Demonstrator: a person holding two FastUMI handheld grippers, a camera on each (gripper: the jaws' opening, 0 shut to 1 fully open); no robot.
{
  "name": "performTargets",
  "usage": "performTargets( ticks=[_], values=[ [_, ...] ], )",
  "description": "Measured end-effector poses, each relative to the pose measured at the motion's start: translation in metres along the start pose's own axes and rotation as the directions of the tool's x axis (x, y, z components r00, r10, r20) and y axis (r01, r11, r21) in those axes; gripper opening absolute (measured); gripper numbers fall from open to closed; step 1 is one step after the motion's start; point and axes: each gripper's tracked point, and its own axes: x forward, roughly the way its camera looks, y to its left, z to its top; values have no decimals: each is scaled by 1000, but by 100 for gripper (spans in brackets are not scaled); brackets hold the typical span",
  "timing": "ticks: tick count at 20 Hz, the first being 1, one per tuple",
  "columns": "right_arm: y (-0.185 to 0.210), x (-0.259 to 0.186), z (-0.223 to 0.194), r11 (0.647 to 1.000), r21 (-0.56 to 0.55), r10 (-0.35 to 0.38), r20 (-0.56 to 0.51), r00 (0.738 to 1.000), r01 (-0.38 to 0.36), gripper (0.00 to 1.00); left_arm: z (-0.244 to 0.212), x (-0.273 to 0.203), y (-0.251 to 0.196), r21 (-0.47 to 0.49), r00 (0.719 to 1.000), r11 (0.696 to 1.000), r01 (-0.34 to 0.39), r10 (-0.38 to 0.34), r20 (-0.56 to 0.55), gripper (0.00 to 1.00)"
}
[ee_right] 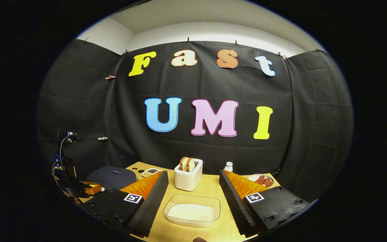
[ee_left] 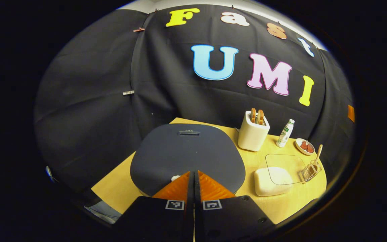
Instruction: Close the left gripper, press the button to open the rice cooker; take a wooden spoon from the chopstick holder with the right hand, scoop a spoonful of rice and pour it into the rice cooker, then put the wooden spoon back into the chopstick holder.
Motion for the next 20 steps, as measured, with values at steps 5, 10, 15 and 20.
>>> performTargets(
  ticks=[5,10,15,20],
  values=[
    [-1,2,7,1000,-1,1,6,1000,-1,95,-2,0,3,-57,1000,998,-9,10,12,6],
    [5,1,9,1000,-4,20,12,1000,-19,95,-8,2,1,-24,998,998,-55,55,2,6],
    [-1,-5,9,1000,3,11,14,1000,-11,95,14,-10,-3,17,993,998,-54,52,104,7],
    [-14,-9,8,999,28,-17,16,1000,16,94,61,-32,-22,76,971,997,-13,-5,238,46]
  ],
)
